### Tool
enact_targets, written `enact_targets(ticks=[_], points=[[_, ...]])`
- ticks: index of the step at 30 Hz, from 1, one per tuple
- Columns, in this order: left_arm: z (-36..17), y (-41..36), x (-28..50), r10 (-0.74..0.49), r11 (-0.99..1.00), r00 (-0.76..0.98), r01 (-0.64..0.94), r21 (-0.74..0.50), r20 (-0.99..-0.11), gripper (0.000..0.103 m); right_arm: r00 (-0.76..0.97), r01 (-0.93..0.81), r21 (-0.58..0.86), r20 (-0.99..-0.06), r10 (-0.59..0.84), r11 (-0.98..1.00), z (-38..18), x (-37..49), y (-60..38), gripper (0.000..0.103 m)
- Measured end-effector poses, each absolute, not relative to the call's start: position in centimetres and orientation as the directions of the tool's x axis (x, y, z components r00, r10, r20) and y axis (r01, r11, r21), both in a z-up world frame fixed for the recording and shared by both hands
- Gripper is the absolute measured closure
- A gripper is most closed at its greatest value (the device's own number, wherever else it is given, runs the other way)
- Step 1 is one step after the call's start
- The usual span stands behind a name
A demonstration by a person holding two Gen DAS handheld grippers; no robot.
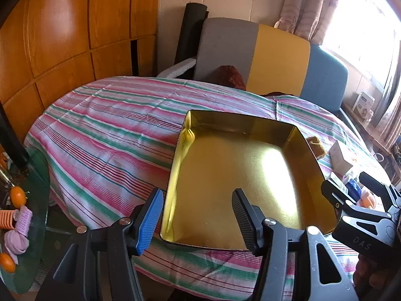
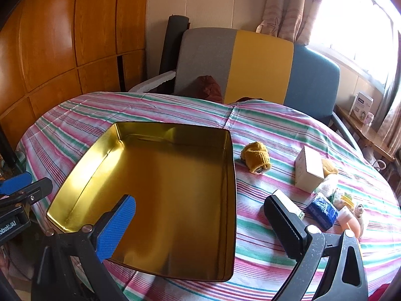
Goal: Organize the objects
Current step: 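Move the left tool from the gold tray to the purple pouch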
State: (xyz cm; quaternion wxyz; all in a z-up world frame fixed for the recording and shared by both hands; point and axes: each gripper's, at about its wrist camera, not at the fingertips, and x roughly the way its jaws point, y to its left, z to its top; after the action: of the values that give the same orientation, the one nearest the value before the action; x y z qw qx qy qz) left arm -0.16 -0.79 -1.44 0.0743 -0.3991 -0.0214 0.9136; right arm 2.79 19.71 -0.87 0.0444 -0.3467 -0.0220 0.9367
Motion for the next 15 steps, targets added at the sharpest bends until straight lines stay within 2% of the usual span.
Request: enact_targets(ticks=[11, 13, 15], points=[[-1.9, 0.0, -0.4, 0.198, -0.979, -0.650, -0.162, -0.120, -0.734, 0.045, -0.756, -0.055, -0.059, -0.649, 0.080, -0.997, -0.9, 2.6, 20.4, 0.000], [-2.0, 0.1, -0.4, 0.213, -0.976, -0.638, -0.170, -0.135, -0.740, 0.038, -0.756, -0.059, -0.056, -0.649, 0.081, -0.997, -0.9, 2.6, 20.6, 0.000], [-2.1, 0.3, -0.4, 0.220, -0.975, -0.632, -0.177, -0.138, -0.743, 0.037, -0.756, -0.062, -0.053, -0.650, 0.081, -0.997, -1.0, 2.6, 20.8, 0.000]])
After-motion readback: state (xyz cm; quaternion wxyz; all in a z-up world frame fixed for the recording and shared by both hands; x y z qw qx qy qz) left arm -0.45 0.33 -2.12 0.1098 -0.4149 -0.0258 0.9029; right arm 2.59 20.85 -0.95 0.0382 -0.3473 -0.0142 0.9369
